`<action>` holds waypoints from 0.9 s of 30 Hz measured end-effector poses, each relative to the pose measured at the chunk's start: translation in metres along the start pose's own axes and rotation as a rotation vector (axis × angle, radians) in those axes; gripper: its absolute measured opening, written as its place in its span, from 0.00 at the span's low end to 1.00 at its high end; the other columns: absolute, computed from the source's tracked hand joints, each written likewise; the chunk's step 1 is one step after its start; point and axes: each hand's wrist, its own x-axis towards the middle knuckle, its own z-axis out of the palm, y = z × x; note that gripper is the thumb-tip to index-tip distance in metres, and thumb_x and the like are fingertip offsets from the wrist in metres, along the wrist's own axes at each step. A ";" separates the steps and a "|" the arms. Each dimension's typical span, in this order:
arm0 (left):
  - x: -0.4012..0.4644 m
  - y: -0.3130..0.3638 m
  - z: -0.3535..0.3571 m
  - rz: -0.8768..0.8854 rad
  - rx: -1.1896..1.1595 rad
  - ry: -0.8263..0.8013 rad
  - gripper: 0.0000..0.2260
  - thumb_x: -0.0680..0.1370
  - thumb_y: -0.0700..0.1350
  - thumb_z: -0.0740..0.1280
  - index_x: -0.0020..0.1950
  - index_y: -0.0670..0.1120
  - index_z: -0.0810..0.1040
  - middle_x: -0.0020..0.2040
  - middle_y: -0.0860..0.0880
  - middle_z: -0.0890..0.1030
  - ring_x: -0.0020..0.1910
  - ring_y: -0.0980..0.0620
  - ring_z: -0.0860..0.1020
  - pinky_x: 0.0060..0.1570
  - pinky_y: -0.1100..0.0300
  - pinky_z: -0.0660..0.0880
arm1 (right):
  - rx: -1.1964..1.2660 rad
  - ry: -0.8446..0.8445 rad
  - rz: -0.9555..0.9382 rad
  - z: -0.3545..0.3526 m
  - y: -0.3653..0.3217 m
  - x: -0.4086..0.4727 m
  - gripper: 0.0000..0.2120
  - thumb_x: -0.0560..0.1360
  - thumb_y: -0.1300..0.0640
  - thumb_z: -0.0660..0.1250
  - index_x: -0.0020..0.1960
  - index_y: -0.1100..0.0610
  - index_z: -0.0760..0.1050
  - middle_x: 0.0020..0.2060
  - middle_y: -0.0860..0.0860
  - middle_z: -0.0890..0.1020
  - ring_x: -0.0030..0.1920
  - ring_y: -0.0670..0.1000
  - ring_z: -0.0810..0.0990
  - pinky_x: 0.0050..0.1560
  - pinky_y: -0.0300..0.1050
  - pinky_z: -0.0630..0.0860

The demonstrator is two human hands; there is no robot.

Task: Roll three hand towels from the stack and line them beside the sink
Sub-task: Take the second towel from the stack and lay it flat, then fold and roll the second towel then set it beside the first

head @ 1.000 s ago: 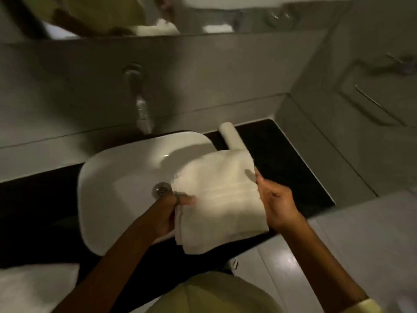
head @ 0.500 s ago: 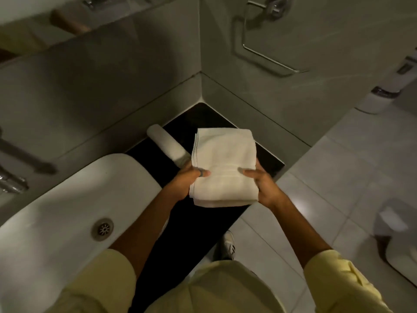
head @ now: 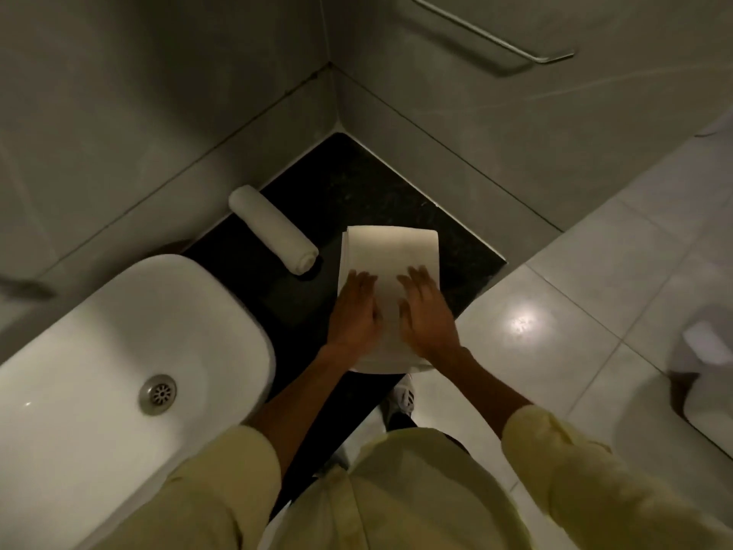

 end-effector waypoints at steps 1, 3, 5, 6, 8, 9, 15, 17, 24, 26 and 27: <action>0.013 0.001 0.006 0.033 0.055 -0.044 0.26 0.82 0.47 0.57 0.79 0.45 0.56 0.80 0.44 0.56 0.80 0.45 0.52 0.77 0.48 0.58 | -0.052 -0.059 -0.062 0.008 0.003 0.005 0.24 0.82 0.51 0.55 0.77 0.56 0.61 0.77 0.56 0.63 0.79 0.56 0.55 0.78 0.59 0.56; 0.029 -0.004 0.023 0.130 0.210 -0.064 0.29 0.82 0.50 0.58 0.80 0.42 0.51 0.81 0.42 0.51 0.80 0.43 0.49 0.78 0.48 0.50 | -0.158 -0.124 -0.161 0.021 0.013 0.010 0.27 0.83 0.49 0.52 0.79 0.56 0.54 0.79 0.56 0.59 0.80 0.55 0.49 0.78 0.60 0.51; 0.027 -0.016 0.039 0.174 0.318 -0.010 0.31 0.82 0.53 0.55 0.80 0.41 0.50 0.80 0.41 0.50 0.80 0.43 0.50 0.78 0.45 0.50 | -0.186 -0.145 -0.173 0.025 0.023 0.013 0.28 0.84 0.47 0.51 0.81 0.53 0.48 0.80 0.54 0.53 0.80 0.53 0.43 0.79 0.57 0.44; 0.025 -0.020 0.045 0.182 0.335 0.027 0.30 0.83 0.55 0.52 0.80 0.41 0.49 0.80 0.41 0.49 0.80 0.43 0.49 0.78 0.45 0.50 | -0.184 -0.154 -0.165 0.026 0.027 0.015 0.29 0.84 0.46 0.50 0.81 0.52 0.46 0.81 0.53 0.50 0.80 0.53 0.41 0.79 0.56 0.43; 0.024 -0.022 0.049 0.172 0.313 0.054 0.30 0.82 0.57 0.49 0.80 0.42 0.49 0.81 0.42 0.49 0.80 0.44 0.47 0.78 0.44 0.49 | -0.196 -0.153 -0.176 0.024 0.033 0.021 0.30 0.83 0.44 0.48 0.81 0.51 0.46 0.81 0.52 0.48 0.80 0.53 0.41 0.79 0.57 0.43; 0.024 -0.020 0.048 0.173 0.303 0.046 0.31 0.82 0.58 0.49 0.80 0.43 0.48 0.81 0.42 0.49 0.80 0.44 0.47 0.78 0.44 0.49 | -0.199 -0.160 -0.185 0.022 0.035 0.025 0.30 0.82 0.42 0.46 0.81 0.51 0.47 0.81 0.52 0.49 0.80 0.54 0.41 0.79 0.58 0.43; 0.025 -0.022 0.048 0.185 0.325 0.014 0.40 0.77 0.69 0.51 0.81 0.48 0.45 0.81 0.42 0.44 0.80 0.40 0.43 0.77 0.42 0.46 | -0.332 -0.208 -0.303 0.016 0.044 0.083 0.29 0.81 0.44 0.49 0.81 0.47 0.46 0.81 0.53 0.48 0.80 0.57 0.43 0.78 0.63 0.47; 0.025 -0.020 0.047 0.170 0.300 0.006 0.41 0.75 0.72 0.49 0.80 0.51 0.42 0.81 0.43 0.42 0.79 0.40 0.40 0.77 0.42 0.43 | -0.356 -0.237 -0.337 0.008 0.048 0.109 0.28 0.82 0.43 0.49 0.80 0.45 0.48 0.81 0.53 0.50 0.80 0.58 0.46 0.78 0.63 0.45; 0.053 -0.013 0.016 0.134 0.223 -0.010 0.26 0.78 0.58 0.57 0.76 0.55 0.61 0.77 0.47 0.62 0.75 0.40 0.61 0.73 0.44 0.56 | -0.247 -0.329 -0.246 -0.020 0.055 0.156 0.26 0.83 0.45 0.51 0.80 0.47 0.53 0.80 0.53 0.57 0.79 0.58 0.52 0.78 0.60 0.48; 0.088 -0.016 -0.004 0.134 0.173 -0.011 0.25 0.76 0.47 0.63 0.73 0.52 0.66 0.75 0.46 0.65 0.74 0.41 0.63 0.73 0.44 0.55 | -0.169 -0.376 -0.210 -0.035 0.054 0.167 0.26 0.82 0.49 0.59 0.78 0.52 0.60 0.77 0.56 0.62 0.77 0.59 0.59 0.77 0.57 0.56; 0.105 -0.018 -0.015 0.123 0.169 -0.020 0.27 0.75 0.44 0.65 0.74 0.50 0.65 0.76 0.45 0.64 0.75 0.41 0.60 0.74 0.44 0.54 | -0.141 -0.397 -0.169 -0.042 0.054 0.172 0.25 0.80 0.52 0.62 0.76 0.54 0.64 0.75 0.57 0.65 0.74 0.60 0.63 0.75 0.55 0.61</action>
